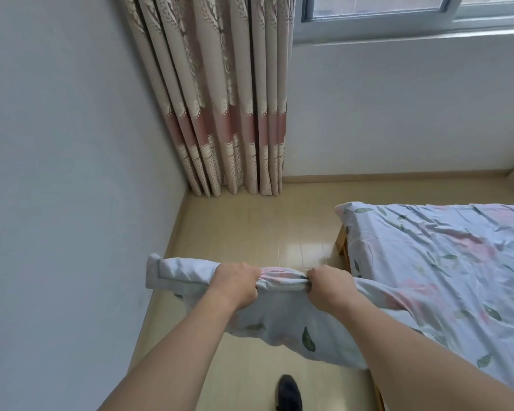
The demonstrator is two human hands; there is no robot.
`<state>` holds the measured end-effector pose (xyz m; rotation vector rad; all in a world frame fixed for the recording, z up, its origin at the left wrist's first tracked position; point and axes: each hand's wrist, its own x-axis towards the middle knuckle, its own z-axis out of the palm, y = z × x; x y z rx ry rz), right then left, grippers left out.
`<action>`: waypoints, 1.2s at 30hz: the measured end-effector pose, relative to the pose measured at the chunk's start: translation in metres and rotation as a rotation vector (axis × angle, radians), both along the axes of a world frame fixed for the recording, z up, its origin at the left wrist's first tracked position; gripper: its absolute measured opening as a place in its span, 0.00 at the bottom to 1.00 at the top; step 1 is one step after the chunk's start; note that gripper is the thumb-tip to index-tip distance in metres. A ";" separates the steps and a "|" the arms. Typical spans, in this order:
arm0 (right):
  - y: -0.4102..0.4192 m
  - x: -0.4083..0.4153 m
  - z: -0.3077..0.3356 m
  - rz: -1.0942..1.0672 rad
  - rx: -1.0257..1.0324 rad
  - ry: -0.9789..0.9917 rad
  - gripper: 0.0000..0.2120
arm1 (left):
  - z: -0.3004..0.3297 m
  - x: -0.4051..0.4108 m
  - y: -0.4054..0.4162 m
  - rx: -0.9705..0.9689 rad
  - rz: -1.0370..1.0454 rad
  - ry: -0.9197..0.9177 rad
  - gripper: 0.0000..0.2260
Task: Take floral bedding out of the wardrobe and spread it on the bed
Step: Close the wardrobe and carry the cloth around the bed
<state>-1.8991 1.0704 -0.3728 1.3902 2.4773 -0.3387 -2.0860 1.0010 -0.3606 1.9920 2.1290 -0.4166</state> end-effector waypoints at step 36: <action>0.614 -0.181 0.003 -0.264 -0.007 -0.045 0.09 | -0.011 -0.198 0.660 0.033 -0.218 -0.048 0.12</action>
